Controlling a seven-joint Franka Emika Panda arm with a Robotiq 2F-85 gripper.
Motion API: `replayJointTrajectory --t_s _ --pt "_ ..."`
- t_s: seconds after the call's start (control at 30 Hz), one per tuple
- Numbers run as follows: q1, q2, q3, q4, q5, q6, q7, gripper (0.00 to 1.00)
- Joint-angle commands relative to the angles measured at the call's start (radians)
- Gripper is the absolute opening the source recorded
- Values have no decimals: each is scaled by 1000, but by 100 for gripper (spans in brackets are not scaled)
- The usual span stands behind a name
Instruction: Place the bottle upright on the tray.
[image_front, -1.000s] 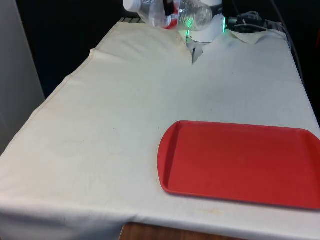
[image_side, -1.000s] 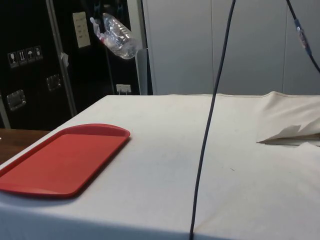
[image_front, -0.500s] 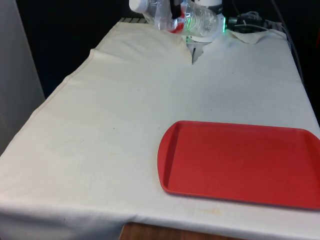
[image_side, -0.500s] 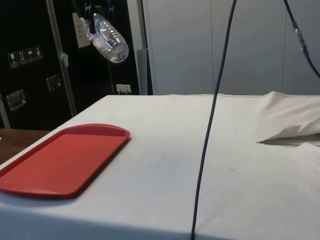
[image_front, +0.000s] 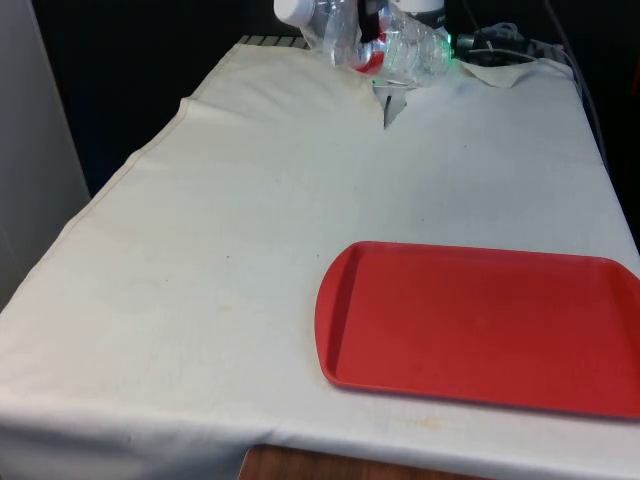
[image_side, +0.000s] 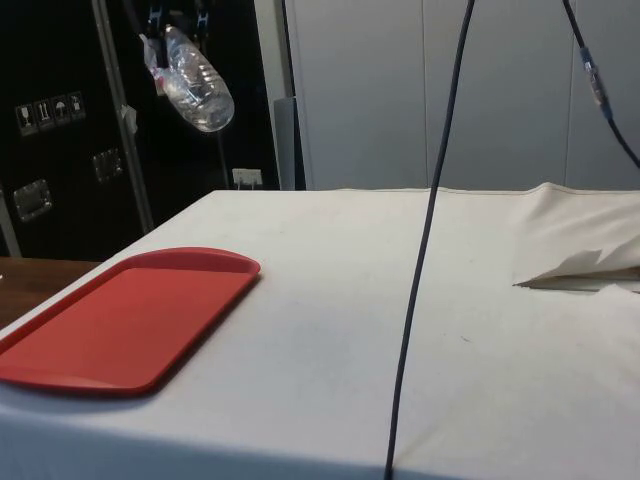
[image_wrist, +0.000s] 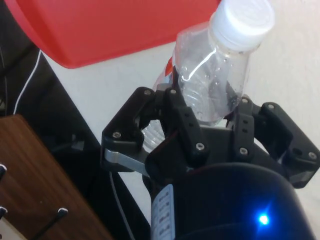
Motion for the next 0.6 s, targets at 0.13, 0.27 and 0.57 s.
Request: replayJointTrajectory --t_s 0.13,0.27,0.57 --pt "14 -16 9 -21 -9 56 9 35" --pt "13 -17 26 -22 -14 86 13 35" --pt "14 -16 55 -21 -21 139 20 35"
